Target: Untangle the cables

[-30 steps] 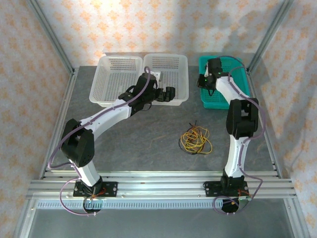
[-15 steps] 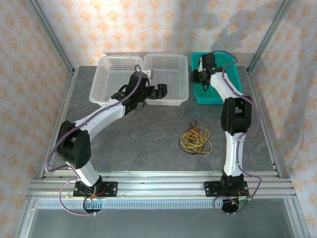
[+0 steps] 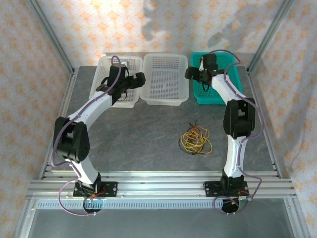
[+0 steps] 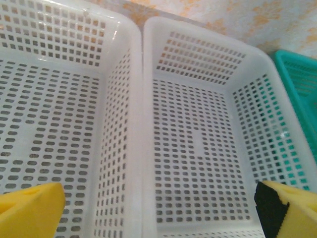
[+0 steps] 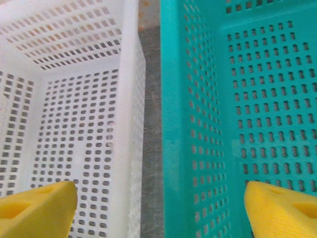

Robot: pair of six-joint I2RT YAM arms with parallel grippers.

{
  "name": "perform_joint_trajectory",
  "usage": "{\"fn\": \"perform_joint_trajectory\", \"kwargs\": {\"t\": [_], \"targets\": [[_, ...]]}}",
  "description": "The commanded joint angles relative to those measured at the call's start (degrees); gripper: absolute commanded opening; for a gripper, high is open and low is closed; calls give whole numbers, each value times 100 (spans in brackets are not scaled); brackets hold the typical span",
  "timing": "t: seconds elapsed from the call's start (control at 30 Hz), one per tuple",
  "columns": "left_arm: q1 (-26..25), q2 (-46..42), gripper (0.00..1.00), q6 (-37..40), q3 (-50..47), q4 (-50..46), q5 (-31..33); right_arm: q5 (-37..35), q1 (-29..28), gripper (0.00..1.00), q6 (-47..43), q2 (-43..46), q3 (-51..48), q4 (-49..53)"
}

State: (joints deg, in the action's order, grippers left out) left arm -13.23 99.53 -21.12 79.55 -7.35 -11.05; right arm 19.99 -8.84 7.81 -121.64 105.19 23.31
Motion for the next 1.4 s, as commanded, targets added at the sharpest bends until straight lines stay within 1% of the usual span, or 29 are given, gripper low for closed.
{"fn": "perform_joint_trajectory", "kwargs": {"t": [0.0,0.13,0.4,0.5,0.57,0.67,0.77,0.9,1.1,1.17,1.37], "targets": [[99,341,99,82,315,-258,-296,131,-3,91,25,-34,167,-27],[150,744,99,169,677,-323,-499,-94,2,95,52,-280,462,152],[155,1615,99,297,1395,-568,-572,-144,-19,95,47,-739,1018,520],[159,1864,99,359,1649,-635,-671,-168,-31,94,25,-909,1226,640],[155,1993,94,368,1753,-601,-775,-188,-42,92,-6,-1068,1455,774],[162,2167,86,363,1955,-600,-896,-197,-99,88,-94,-1308,1845,988],[155,2337,85,338,2156,-582,-997,-271,-162,83,-165,-1472,2101,1128],[153,2582,80,297,2463,-615,-1226,-270,-207,71,-251,-1544,2199,1205],[123,2763,75,192,2608,-463,-1531,-263,-215,54,-359,-1555,2187,1360],[87,2821,75,207,2669,-460,-1615,-275,-224,52,-386,-1554,2178,1386],[-11,2887,75,191,2728,-417,-1689,-435,-230,50,-423,-1455,2115,1378]]}}
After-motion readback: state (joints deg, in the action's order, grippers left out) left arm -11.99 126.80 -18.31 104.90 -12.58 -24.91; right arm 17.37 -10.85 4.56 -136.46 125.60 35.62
